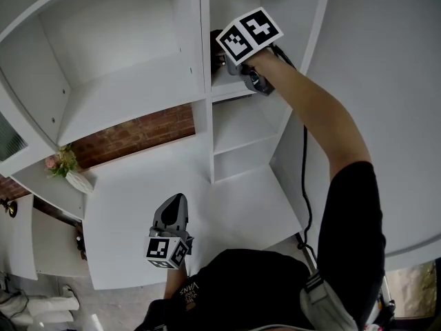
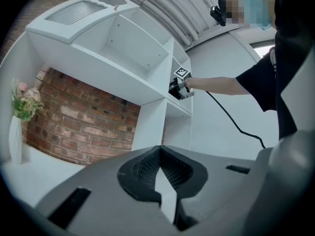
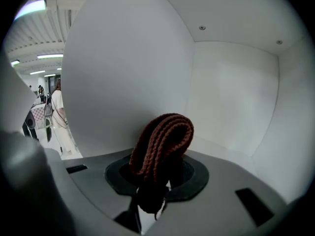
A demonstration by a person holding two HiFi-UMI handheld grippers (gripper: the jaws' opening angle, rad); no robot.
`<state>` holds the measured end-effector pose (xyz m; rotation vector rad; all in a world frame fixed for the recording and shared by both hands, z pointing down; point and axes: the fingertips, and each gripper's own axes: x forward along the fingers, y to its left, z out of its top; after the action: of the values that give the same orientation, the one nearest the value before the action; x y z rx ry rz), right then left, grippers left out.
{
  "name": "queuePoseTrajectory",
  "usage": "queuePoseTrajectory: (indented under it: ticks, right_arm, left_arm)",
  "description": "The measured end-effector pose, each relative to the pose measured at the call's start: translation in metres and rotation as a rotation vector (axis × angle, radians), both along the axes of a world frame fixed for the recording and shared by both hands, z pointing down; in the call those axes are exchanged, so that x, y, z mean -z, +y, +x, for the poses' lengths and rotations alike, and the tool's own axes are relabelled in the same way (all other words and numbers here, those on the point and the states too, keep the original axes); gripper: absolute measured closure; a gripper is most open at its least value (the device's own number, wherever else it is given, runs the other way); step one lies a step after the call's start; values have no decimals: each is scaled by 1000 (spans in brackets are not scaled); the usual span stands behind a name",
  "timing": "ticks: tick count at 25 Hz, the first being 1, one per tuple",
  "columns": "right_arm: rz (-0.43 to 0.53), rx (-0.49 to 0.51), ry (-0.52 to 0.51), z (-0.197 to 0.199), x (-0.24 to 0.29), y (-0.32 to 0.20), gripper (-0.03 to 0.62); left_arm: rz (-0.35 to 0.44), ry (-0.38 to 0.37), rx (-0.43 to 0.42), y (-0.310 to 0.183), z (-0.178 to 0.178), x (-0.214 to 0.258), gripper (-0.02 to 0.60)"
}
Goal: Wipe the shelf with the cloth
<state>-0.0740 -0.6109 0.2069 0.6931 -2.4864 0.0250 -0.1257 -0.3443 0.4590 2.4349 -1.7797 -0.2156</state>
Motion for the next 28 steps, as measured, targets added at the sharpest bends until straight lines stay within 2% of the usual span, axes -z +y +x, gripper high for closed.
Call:
queuePoseTrajectory:
  ticks: [6,13,16,22,28]
  right_arm:
    - [96,-62,139,21,-7,-15,500]
    - [194,-177,297,70,-6,-36,500]
    - [275,-232,432,95,-7,-46,500]
    - [424,-304,779,137,-11,-60,500]
    - [476,-322,982,156,-16,-71,500]
  left_arm:
    - [-6,5,3,3,-2,-2,575]
    - [-5,5,-24,-1,6,-2,575]
    - [-6,6,-36,-3,9,-4,575]
    - [-4,4,-53,-7,13,-4,575]
    - [-5,8,-54,-9,12,-5,575]
